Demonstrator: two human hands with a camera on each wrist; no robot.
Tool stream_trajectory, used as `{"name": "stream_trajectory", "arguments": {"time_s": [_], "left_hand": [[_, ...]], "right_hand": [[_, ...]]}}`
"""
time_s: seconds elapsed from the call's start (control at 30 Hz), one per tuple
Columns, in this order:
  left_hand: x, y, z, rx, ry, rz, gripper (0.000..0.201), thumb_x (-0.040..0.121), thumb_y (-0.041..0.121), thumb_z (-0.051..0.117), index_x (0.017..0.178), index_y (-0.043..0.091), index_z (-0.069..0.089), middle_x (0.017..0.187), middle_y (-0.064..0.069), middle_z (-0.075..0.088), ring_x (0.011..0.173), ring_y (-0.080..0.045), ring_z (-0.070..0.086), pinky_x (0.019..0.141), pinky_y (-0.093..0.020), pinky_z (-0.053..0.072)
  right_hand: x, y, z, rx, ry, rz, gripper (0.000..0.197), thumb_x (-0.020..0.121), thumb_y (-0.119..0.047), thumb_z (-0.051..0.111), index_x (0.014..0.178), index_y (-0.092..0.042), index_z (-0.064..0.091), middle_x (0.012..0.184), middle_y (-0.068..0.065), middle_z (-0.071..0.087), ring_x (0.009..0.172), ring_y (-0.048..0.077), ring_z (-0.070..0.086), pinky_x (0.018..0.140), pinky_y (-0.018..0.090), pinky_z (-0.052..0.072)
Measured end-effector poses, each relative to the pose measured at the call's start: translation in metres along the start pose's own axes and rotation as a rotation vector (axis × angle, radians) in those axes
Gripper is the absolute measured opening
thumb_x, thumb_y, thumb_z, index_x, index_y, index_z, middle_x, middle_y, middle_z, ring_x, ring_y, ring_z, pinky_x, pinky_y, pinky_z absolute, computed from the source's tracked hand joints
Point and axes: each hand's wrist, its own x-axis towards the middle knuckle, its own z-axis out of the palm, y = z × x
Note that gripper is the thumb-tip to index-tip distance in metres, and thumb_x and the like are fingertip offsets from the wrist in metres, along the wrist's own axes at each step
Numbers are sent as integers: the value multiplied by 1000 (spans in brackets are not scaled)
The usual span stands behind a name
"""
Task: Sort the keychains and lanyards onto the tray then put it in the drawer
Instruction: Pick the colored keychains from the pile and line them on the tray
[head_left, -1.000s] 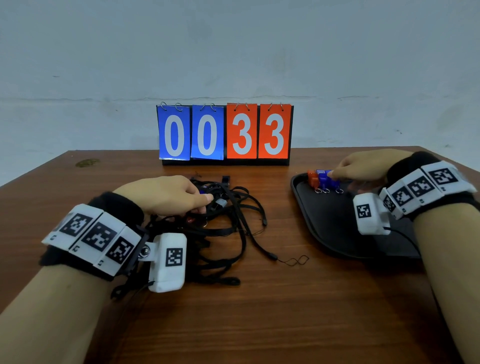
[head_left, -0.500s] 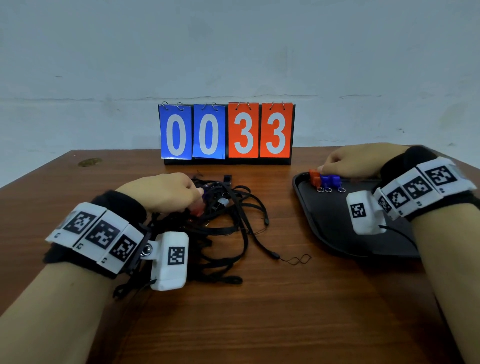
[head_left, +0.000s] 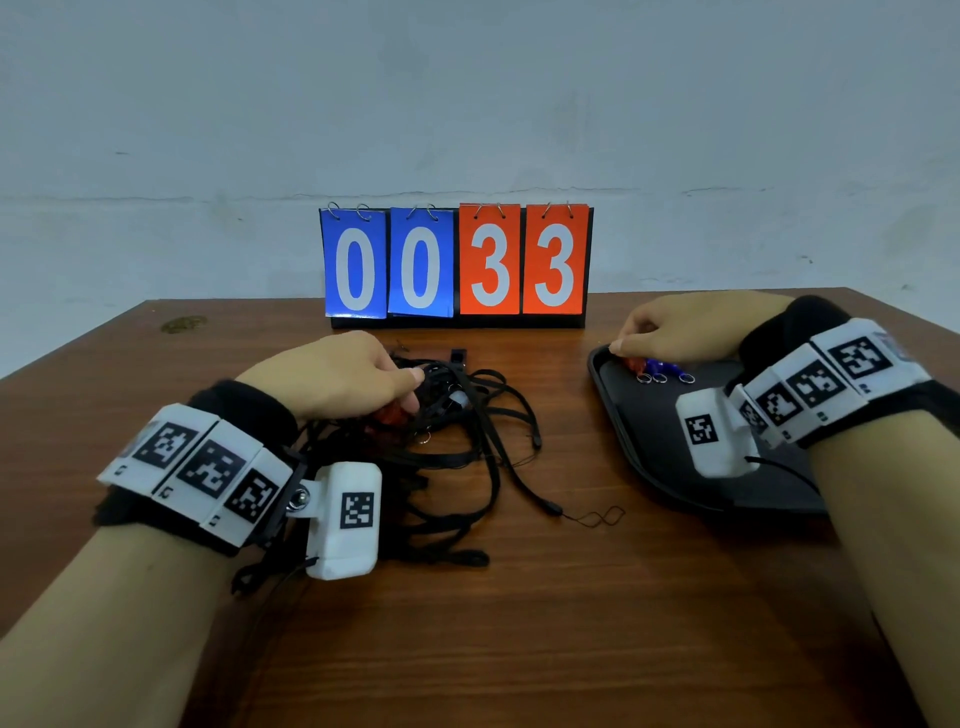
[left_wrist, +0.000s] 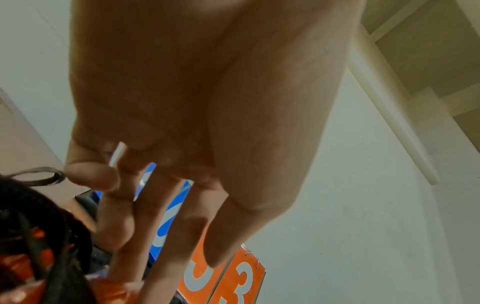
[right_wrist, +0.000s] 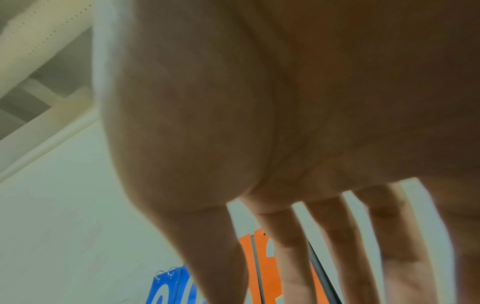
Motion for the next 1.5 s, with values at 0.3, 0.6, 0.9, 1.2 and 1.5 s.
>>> {"name": "stream_trajectory", "arguments": {"time_s": [0.3,0.6,0.9,1.2,1.5], "left_hand": [[-6,6,-2,-302,144,122,35,101,50,54,89,35,84,92,11,79,94,-12,71,96,-31,53],[-10,17,3,-708,11,228,31,104,30,55,106,11,79,106,3,80,104,-13,74,101,-38,55],[-15,23,10,-771,-53,275,31,106,24,52,117,7,74,115,0,78,110,-14,73,100,-36,56],[-16,27,13,-882,-118,309,29,105,18,52,117,3,73,119,-4,77,114,-17,72,94,-31,59],[-20,33,14,-1012,-178,320,29,103,14,53,121,0,70,119,-12,76,116,-21,71,96,-34,58]], "right_hand": [[-3,-4,-1,39,49,-64,34,101,-52,44,115,-28,63,108,-2,71,102,16,64,100,36,46],[-13,-16,-8,115,89,-171,39,99,-55,44,123,-32,64,117,-11,66,101,13,65,100,33,46],[-17,-40,-17,148,95,-274,33,99,-51,49,118,-27,63,113,-9,65,96,9,65,93,28,51],[-44,-43,0,223,61,-475,15,98,-50,51,101,-40,62,104,-23,66,95,-5,63,86,20,47],[-55,-40,-2,336,-77,-577,22,102,-41,50,116,-48,65,111,-24,68,107,-4,64,89,19,49]]}}
